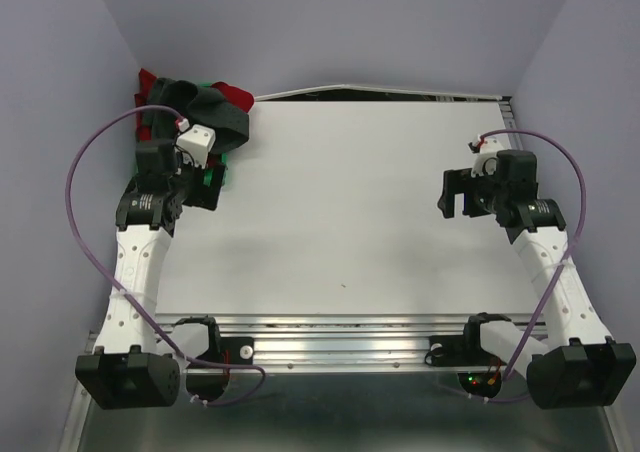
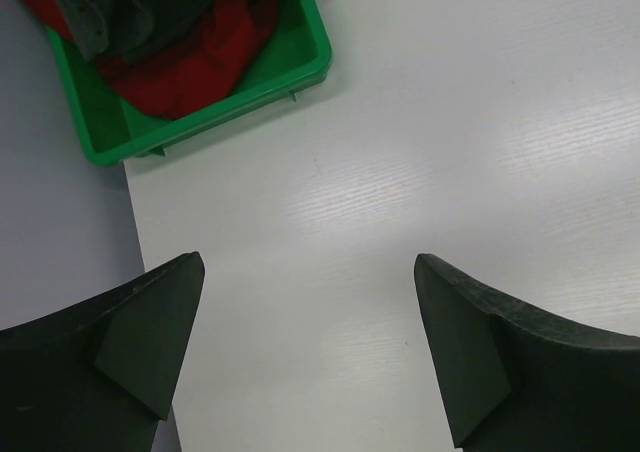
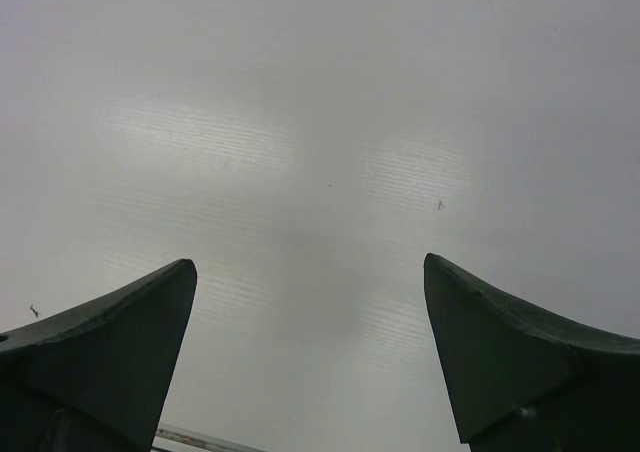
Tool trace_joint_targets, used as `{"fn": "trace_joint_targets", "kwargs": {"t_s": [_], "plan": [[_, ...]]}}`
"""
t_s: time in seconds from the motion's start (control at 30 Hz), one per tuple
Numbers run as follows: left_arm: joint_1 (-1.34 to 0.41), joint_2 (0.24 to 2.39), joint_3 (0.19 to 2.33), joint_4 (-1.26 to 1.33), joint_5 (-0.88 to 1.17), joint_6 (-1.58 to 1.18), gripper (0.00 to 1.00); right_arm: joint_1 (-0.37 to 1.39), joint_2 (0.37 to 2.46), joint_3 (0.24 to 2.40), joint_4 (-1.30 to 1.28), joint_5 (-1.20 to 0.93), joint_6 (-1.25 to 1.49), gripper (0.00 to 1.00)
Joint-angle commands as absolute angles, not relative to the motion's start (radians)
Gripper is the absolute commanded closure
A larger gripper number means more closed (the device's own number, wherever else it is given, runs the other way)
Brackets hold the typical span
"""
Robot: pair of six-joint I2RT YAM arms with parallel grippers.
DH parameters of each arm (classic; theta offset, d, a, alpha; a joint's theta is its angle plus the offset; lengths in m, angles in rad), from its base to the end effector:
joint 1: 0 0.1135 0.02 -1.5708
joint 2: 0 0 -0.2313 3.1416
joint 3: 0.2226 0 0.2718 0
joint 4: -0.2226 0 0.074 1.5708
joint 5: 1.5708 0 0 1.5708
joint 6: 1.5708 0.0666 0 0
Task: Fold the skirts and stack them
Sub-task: Grab the skirt from the pile
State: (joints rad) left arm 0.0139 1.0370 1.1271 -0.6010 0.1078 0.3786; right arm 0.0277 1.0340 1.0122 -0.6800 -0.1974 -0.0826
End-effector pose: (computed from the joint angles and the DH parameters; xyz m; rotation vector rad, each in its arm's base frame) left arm 0.2833 -0.0032 0.3277 0.4418 2.0335 0.1275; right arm 0.2740 0.0207 0.2765 -0.2284 2.2521 0.1950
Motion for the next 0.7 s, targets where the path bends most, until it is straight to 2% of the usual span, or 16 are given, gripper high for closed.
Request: {"fn": "trace_joint_targets", "kwargs": {"t_s": [0.0, 0.33, 0.67], "plan": [[0.014, 1.106, 1.241, -0.620, 0.144, 0.463, 0.01, 0.029, 1.037, 1.035, -0.653, -0.225, -0.084, 0.00], [0.011, 1.366, 1.469, -0.586, 0.114, 0.462, 0.01, 0.029, 1.054, 1.022, -0.657, -0.229, -0.084, 0.00], [-0.041, 1.748, 1.900, -0.641, 0.083, 0.433, 0.01, 0.029, 1.074, 0.980, -0.638, -0.224, -0.084, 0.00]]}}
